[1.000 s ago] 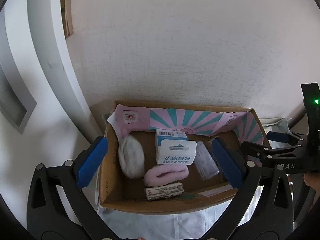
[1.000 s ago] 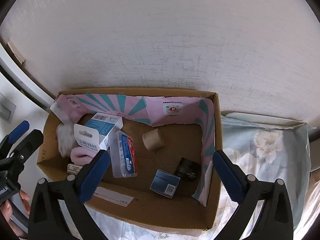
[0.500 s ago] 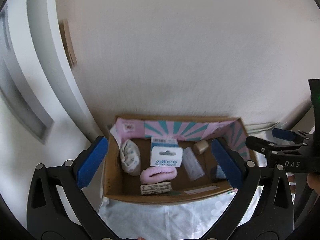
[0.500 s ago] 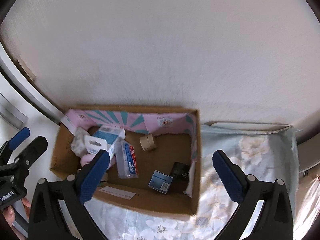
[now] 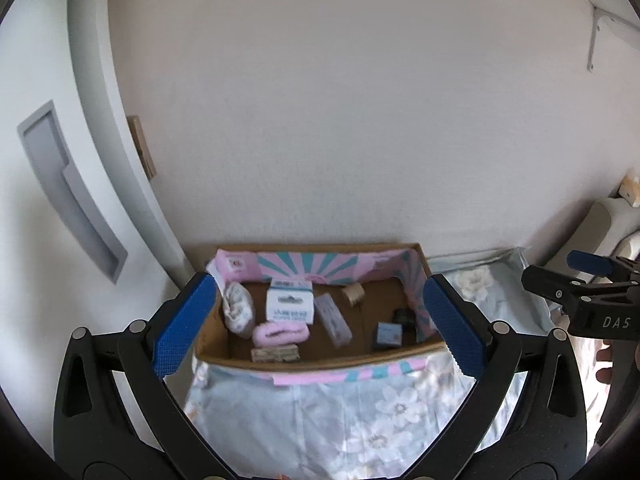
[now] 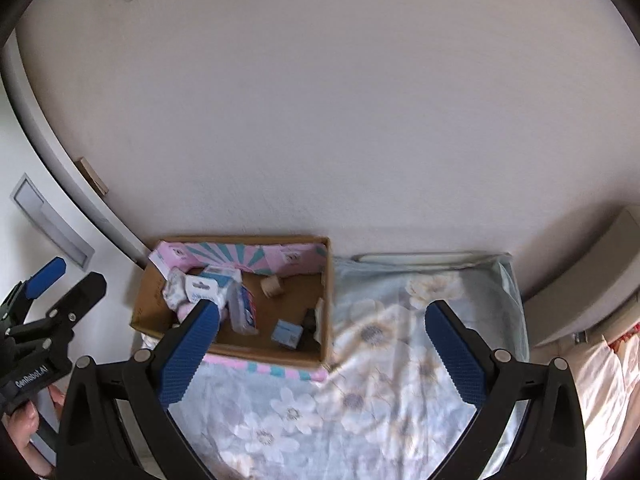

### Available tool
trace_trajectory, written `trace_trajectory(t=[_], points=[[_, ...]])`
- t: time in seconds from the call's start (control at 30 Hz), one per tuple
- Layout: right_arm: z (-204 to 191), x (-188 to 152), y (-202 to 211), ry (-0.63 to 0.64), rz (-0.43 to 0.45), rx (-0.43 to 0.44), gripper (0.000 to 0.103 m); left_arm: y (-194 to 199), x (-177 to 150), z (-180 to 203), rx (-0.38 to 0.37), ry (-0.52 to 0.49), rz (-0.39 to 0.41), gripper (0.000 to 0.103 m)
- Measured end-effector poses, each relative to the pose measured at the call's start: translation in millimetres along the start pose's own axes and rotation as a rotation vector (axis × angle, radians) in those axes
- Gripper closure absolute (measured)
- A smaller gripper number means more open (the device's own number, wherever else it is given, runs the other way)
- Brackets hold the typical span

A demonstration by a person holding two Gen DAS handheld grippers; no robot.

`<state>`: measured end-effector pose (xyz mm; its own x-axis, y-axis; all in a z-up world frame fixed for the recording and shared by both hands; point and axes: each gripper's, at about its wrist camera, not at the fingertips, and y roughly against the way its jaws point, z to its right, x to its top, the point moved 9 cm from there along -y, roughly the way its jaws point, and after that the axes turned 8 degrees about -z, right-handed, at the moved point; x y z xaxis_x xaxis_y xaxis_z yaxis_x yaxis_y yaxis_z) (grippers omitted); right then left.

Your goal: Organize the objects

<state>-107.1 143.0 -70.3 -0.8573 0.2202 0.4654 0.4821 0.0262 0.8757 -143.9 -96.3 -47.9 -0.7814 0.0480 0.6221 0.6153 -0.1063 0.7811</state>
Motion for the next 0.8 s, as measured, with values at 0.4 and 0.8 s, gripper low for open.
trace_trajectory(t=[0.4,0.8], points=[[17,-26,20,-0.012,0.058,-0.053,0.000,16,-24,5,-0.009,0.032,0.004,0.000],[17,-26,29,-0.019,0.080,-0.036,0.000,26,-22,7,-0.001,0.030,0.027,0.000]])
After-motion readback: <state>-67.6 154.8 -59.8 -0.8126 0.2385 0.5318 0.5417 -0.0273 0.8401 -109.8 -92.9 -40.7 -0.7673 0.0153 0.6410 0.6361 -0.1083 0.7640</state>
